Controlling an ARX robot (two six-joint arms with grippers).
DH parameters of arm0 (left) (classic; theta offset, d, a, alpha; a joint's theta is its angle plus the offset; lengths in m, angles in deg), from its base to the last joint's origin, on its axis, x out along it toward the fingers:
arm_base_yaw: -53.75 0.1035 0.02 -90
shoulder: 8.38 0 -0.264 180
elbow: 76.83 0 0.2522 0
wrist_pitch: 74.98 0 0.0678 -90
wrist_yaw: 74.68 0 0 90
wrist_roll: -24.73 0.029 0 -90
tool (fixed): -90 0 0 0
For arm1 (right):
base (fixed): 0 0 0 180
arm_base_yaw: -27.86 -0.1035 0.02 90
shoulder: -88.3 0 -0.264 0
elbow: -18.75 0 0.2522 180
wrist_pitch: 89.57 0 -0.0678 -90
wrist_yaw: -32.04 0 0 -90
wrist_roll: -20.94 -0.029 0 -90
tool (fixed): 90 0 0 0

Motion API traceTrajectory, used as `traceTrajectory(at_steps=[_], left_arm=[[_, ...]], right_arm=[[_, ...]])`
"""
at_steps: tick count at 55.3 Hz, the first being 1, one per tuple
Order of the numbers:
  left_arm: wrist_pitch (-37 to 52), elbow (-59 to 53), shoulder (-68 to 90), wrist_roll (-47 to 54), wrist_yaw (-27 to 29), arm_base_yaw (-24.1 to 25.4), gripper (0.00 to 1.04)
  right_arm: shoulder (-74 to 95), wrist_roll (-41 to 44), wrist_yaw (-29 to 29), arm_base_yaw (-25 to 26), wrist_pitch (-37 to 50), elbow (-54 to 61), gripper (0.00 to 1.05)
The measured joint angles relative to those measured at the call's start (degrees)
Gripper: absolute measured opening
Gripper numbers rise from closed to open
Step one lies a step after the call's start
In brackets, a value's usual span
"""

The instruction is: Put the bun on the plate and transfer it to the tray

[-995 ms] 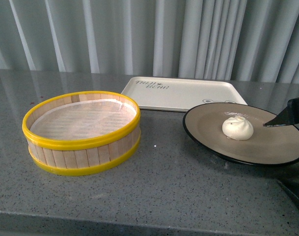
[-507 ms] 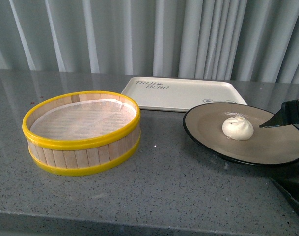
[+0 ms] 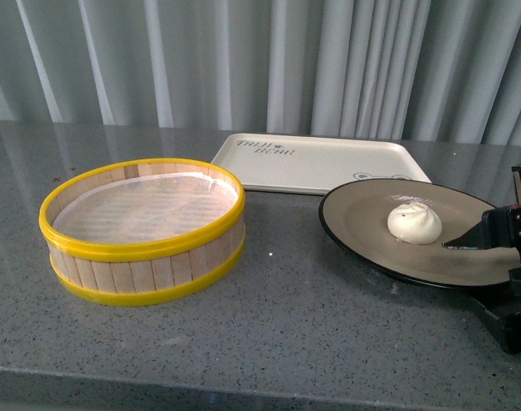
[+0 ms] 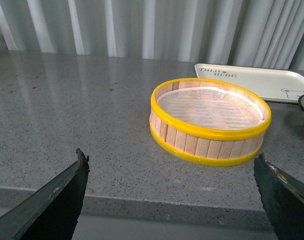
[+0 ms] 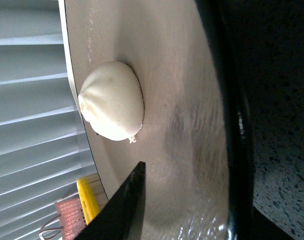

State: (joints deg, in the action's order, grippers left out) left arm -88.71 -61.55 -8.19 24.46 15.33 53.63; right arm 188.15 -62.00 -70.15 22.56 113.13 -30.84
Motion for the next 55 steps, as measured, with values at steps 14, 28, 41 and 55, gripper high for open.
traceTrajectory(at_steps=[14,28,41,55], left_arm=[[0.00,0.00,0.00,0.00,0.00,0.00,0.98],[0.00,0.00,0.00,0.02,0.00,0.00,0.98],[0.00,0.00,0.00,0.02,0.00,0.00,0.98],[0.00,0.00,0.00,0.00,0.00,0.00,0.98]], right_arm=[[-0.39,-1.73,-1.31,0.66,1.95,1.46,0.03],[-5.90,-1.49,-3.30,2.23,-0.17,1.44,0.03],[-9.18,-1.27,-5.57,4.52,-5.75,-6.10,0.03],[-3.32,1.64,-7.21,7.10,-13.22,-19.08,0.03]])
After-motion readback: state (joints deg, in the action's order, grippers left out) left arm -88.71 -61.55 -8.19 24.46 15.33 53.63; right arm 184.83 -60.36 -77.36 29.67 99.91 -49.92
